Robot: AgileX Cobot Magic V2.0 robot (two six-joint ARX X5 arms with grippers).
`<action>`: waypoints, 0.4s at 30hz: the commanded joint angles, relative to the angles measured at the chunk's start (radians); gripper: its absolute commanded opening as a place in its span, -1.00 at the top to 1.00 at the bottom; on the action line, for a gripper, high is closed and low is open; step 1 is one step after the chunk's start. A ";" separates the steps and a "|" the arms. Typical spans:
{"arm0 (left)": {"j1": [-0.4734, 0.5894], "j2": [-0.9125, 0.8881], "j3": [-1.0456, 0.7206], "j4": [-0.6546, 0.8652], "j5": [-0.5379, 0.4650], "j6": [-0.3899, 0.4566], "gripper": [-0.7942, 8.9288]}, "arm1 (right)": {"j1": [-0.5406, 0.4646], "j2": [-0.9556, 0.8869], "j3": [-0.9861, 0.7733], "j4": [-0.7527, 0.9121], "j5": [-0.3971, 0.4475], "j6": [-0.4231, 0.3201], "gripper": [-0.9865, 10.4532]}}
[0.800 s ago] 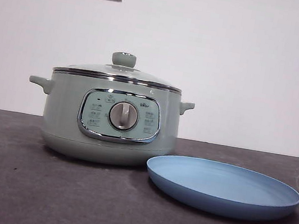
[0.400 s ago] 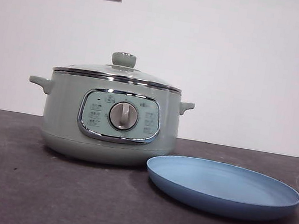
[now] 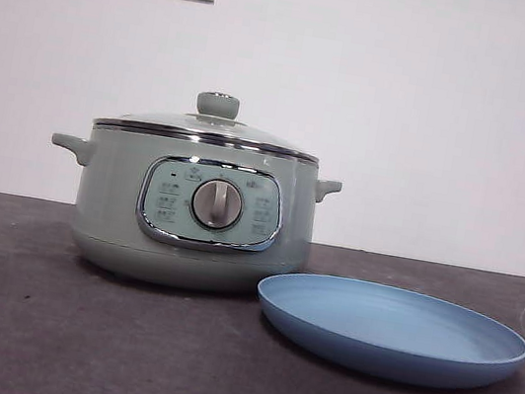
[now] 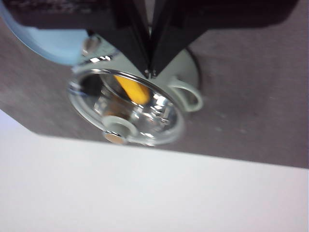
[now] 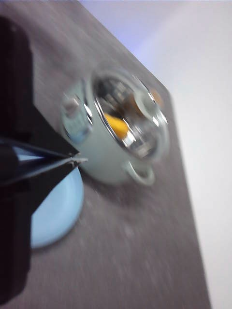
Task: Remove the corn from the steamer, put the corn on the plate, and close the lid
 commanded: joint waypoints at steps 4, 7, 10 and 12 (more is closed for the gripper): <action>0.003 0.149 0.151 -0.121 0.120 0.087 0.85 | 0.024 0.169 0.207 -0.168 -0.147 -0.155 0.85; 0.003 0.219 0.225 -0.191 0.183 0.117 0.85 | 0.055 0.233 0.295 -0.279 -0.184 -0.217 0.85; 0.002 0.272 0.286 -0.249 0.236 0.148 0.85 | 0.097 0.277 0.357 -0.386 -0.183 -0.271 0.85; 0.001 0.297 0.318 -0.283 0.254 0.164 0.85 | 0.124 0.293 0.379 -0.435 -0.183 -0.301 0.85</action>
